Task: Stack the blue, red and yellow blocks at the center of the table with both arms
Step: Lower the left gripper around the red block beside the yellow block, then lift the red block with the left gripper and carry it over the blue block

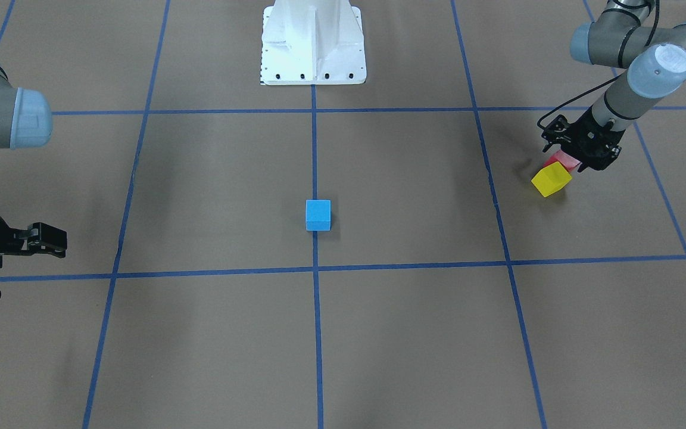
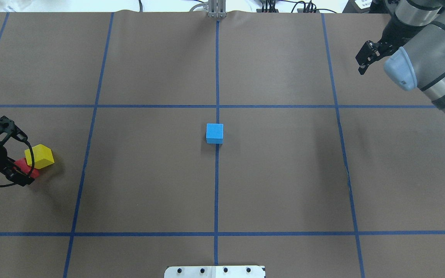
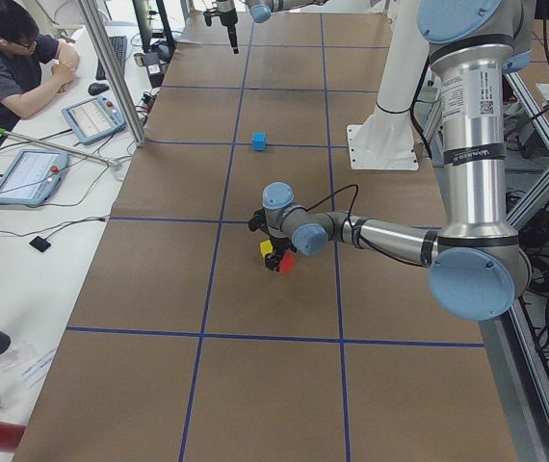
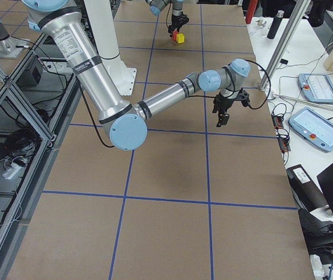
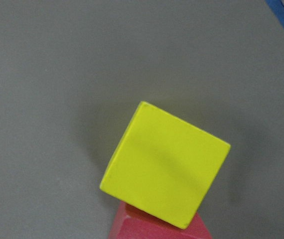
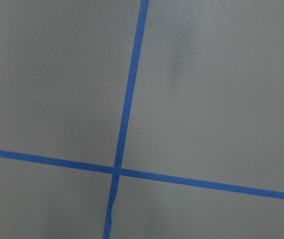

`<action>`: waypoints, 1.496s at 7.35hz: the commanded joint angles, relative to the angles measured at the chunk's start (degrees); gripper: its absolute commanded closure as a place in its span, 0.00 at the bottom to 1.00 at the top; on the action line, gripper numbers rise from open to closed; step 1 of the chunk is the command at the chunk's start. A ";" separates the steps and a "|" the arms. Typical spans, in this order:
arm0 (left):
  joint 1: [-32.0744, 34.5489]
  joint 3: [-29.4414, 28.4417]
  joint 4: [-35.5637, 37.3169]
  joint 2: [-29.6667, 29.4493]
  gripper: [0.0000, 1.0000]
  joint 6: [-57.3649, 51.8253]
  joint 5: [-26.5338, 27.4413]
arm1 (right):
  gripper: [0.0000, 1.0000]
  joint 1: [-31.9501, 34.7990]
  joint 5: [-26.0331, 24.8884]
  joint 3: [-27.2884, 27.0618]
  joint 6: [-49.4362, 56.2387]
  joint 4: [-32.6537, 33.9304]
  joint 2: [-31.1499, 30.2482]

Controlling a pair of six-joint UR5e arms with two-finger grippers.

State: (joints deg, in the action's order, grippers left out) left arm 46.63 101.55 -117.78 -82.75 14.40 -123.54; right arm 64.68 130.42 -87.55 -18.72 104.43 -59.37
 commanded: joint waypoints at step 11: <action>5.50 1.69 56.57 -46.93 1.00 23.83 -5.48 | 0.00 0.62 0.54 -0.17 0.00 -0.02 -0.04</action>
State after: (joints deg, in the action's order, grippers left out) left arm 53.36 109.60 -58.57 -122.19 28.61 -128.81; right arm 65.27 130.99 -87.71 -18.58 104.42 -59.38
